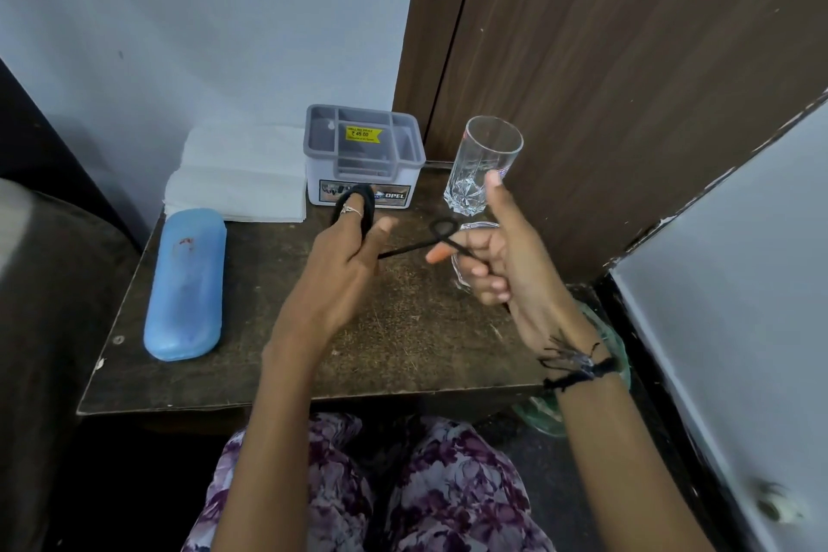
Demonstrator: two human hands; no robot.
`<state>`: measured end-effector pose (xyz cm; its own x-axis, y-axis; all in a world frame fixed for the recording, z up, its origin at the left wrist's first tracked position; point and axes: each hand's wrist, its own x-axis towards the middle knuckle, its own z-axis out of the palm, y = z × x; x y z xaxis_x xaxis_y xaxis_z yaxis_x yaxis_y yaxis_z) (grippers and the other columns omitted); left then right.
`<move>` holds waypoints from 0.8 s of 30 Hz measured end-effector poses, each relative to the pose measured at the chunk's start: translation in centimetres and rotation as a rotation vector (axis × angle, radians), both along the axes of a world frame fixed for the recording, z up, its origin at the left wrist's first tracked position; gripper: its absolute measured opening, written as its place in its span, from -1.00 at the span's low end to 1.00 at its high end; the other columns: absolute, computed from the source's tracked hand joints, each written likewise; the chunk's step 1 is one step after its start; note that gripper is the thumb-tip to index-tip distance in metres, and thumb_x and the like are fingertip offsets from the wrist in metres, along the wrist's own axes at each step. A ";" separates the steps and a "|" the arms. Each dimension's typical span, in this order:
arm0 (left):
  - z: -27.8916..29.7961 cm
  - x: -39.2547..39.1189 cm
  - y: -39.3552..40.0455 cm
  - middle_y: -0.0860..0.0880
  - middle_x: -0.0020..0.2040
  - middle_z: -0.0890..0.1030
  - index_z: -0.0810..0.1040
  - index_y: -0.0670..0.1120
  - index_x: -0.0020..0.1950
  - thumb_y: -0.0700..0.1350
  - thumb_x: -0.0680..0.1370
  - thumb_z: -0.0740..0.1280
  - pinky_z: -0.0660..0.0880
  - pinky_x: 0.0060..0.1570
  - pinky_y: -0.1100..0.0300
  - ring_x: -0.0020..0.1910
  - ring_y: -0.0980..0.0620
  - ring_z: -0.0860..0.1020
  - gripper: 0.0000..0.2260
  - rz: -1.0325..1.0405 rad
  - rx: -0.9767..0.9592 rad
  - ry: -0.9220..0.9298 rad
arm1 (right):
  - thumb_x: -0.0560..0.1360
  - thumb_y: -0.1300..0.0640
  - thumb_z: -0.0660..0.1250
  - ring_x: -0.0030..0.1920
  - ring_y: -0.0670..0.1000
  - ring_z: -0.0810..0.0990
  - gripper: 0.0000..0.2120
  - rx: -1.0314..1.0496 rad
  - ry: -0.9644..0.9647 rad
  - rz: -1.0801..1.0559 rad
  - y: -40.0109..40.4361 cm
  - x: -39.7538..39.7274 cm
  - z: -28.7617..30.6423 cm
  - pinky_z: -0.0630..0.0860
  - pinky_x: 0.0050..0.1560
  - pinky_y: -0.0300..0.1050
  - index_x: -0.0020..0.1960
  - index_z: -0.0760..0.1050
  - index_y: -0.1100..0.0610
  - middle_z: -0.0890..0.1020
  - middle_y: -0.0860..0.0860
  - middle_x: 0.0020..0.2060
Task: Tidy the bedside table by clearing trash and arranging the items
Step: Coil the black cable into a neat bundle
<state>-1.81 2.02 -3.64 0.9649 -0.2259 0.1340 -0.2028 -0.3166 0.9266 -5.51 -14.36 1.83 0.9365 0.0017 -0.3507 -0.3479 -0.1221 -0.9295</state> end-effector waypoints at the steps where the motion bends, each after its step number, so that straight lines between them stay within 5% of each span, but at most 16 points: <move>1: -0.1 0.1 0.3 -0.01 -0.16 0.61 0.43 -0.05 0.00 0.13 0.56 0.16 0.40 -0.27 0.38 -0.30 0.20 0.53 -0.74 -0.018 0.018 0.009 | 0.45 -0.34 0.06 -0.62 -0.18 0.16 -0.36 -0.001 -0.031 -0.026 -0.2 0.1 0.2 0.12 -0.62 -0.37 -0.22 0.64 0.17 0.29 -0.14 -0.61; 5: -0.1 0.2 0.5 0.13 -0.37 0.52 0.47 -0.03 -0.10 0.20 0.41 0.33 0.34 -0.39 0.52 -0.40 0.33 0.47 -0.69 -0.104 0.101 -0.023 | 0.50 0.04 0.33 -0.60 -0.17 0.15 -0.78 -0.104 -0.187 -0.079 -0.3 0.7 0.4 0.09 -0.59 -0.38 -0.24 0.63 0.12 0.26 -0.08 -0.57; 8: -0.1 0.3 0.3 0.08 -0.47 0.52 0.53 -0.03 -0.17 0.02 0.49 0.32 0.30 -0.46 0.45 -0.51 0.23 0.44 -0.86 -0.213 0.080 -0.011 | 0.49 -0.06 0.33 -0.62 -0.13 0.14 -0.74 -0.429 -0.405 -0.142 -0.1 1.3 0.1 0.09 -0.54 -0.34 -0.29 0.62 0.05 0.20 -0.09 -0.61; 10: 0.0 0.2 0.2 0.06 -0.54 0.47 0.55 -0.07 -0.21 0.03 0.51 0.29 0.30 -0.49 0.40 -0.57 0.16 0.37 -0.80 -0.298 -0.041 0.075 | 0.48 -0.13 0.31 -0.64 -0.11 0.20 -0.70 -0.615 -0.505 -0.190 -0.1 1.8 -0.1 0.10 -0.53 -0.30 -0.32 0.59 0.02 0.28 -0.08 -0.69; 14: 0.8 -0.1 0.4 0.05 -0.63 0.39 0.63 -0.12 -0.23 0.08 0.53 0.23 0.22 -0.60 0.40 -0.65 0.14 0.25 -0.66 -0.420 -0.297 0.206 | 0.46 -0.24 0.28 -0.51 -0.14 0.38 -0.62 -0.846 -0.539 -0.215 0.2 2.6 -1.0 0.21 -0.47 -0.23 -0.35 0.52 0.02 0.47 -0.10 -0.50; 20: 1.2 -0.3 1.2 0.05 -0.68 0.33 0.61 -0.06 -0.37 0.09 0.51 0.15 0.16 -0.63 0.40 -0.69 0.19 0.18 -0.61 -0.372 -0.478 0.243 | 0.54 -0.16 0.17 -0.43 -0.10 0.42 -0.55 -0.837 -0.514 -0.016 1.0 2.5 -2.9 0.25 -0.41 -0.23 -0.43 0.47 0.03 0.46 -0.03 -0.41; 24: 1.0 -0.2 1.3 0.05 -0.68 0.32 0.57 -0.04 -0.40 0.11 0.54 0.11 0.14 -0.62 0.37 -0.69 0.19 0.17 -0.57 -0.261 -0.503 0.248 | 0.61 -0.04 0.10 -0.44 -0.19 0.40 -0.68 -0.743 -0.705 0.013 2.4 1.6 -4.3 0.19 -0.42 -0.32 -0.16 0.50 0.09 0.44 -0.14 -0.44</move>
<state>-2.02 3.34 -2.62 0.9023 -0.4262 0.0640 0.0262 0.2024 0.9790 -3.89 -11.98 -2.47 0.9315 0.0204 0.3631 0.2542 -0.7505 -0.6101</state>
